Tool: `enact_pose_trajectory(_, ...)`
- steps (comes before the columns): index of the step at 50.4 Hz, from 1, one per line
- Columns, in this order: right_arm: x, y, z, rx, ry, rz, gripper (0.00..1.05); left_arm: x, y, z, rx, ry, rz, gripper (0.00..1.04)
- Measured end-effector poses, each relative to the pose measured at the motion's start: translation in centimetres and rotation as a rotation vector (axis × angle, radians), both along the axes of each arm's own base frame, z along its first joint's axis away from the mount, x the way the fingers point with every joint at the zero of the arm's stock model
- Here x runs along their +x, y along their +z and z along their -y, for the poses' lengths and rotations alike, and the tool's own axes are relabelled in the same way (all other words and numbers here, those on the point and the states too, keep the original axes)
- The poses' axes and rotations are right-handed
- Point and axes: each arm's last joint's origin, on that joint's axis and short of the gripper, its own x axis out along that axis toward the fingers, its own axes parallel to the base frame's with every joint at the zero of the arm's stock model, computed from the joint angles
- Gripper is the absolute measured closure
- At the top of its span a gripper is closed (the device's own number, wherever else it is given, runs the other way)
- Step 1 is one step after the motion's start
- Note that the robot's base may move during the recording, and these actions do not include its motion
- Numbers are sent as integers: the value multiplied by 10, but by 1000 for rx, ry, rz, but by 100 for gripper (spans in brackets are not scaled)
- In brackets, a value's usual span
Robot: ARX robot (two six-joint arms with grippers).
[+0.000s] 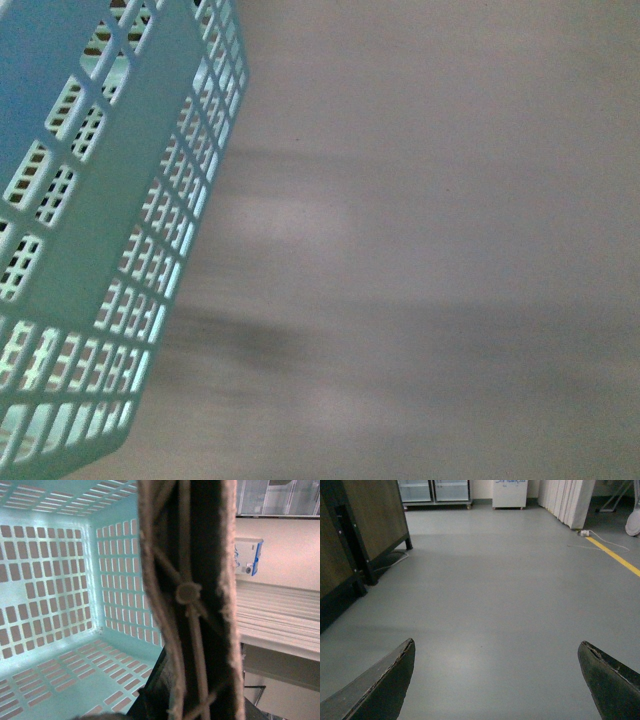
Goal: Pick lemon and mango into basket
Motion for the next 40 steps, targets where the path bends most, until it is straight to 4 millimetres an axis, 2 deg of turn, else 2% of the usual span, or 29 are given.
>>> enact_pose_trajectory(40, 0, 0, 0, 0, 0, 0, 9, 0, -1, -1, 23, -3, -10, 100)
